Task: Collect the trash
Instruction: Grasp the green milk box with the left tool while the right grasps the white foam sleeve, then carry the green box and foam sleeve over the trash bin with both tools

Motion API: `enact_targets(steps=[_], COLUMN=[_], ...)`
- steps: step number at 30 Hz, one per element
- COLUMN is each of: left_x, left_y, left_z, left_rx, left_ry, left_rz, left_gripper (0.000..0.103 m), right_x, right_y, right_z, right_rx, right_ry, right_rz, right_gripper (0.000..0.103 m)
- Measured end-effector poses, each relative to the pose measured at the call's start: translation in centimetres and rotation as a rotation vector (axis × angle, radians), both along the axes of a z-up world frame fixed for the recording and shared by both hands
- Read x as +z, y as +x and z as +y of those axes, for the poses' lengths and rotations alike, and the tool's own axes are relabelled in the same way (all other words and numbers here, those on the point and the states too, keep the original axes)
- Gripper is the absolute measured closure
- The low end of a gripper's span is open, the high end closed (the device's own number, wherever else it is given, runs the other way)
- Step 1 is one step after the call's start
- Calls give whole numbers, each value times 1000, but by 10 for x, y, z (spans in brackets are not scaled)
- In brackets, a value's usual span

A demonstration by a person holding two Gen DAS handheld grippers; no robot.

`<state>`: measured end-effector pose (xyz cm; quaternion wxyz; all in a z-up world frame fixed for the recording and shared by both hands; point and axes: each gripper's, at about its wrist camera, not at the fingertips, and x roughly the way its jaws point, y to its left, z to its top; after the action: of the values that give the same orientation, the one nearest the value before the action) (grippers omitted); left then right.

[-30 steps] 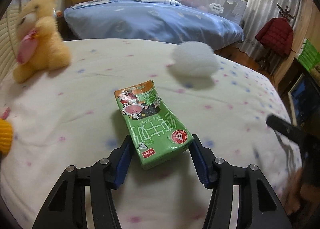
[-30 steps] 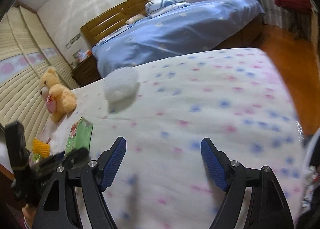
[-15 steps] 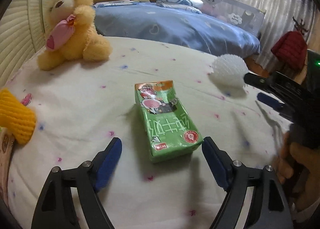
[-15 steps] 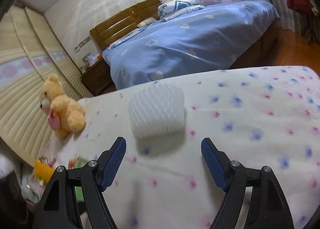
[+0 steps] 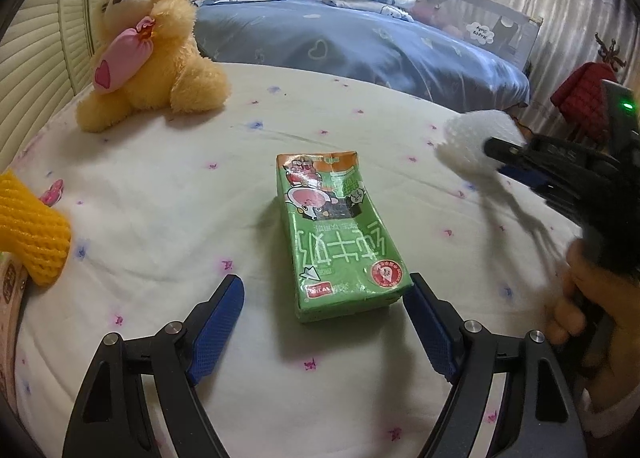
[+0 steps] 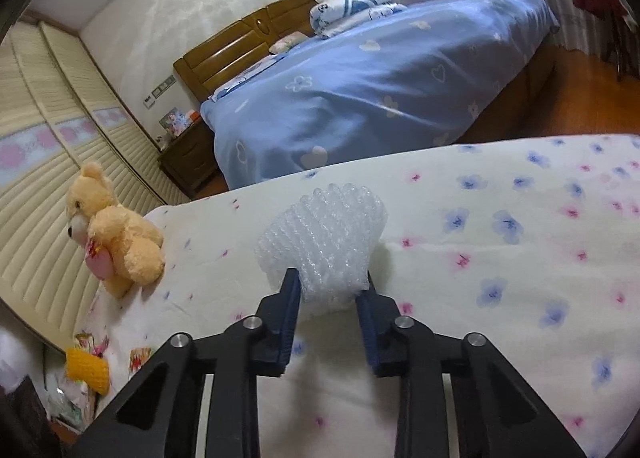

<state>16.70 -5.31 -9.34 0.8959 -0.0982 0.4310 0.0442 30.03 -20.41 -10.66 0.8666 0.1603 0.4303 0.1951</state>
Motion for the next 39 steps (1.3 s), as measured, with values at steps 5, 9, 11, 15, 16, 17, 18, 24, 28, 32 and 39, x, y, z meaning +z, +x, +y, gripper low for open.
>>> enact_targets(steps=[5,9,11,15,16,17,18,24,28,32,39], left_x=[0,0,1,3,4,6,8,18,26,31,41], left_y=[4,5,4,1,-2,-5,-9,-49,-72,-87,-102], left_z=[-3,-9,-11,-10,-11,-13,-15,-47,-74,-92,-118], left_rx=[-5,-9,-8,-24,-31,-39,-48,-157,-238,-292,-348], left_ry=[19,51,60,36,31,30,22,-33,-38,-16,14], left_rz=[8,10,3,-15,-20,-27,-33,-58,-67,-71,-72], left_gripper=[32,51,54,54,54,54,54,54,54,54,54], right_x=[10,20,24,33,34,35,37,43,43,43,50], right_y=[-39,-85,-109,-147,-152,-157,-163,-186,-200,-210,-227], right_z=[-15,-32,-41,-52,-55,-56,-59,-77,-91,-109,-137], right_rx=[24,34,31,30,27,25,25,0,-36,-76,-127], right_ry=[-4,-15,-9,-33,-35,-36,-35,-56,-76,-74,-59], right_rz=[-11,-35,-46,-80,-82,-83,-84,-95,-100,-86,-98], right_gripper=[77,77,77,77,77,77,77,77,77,77,77])
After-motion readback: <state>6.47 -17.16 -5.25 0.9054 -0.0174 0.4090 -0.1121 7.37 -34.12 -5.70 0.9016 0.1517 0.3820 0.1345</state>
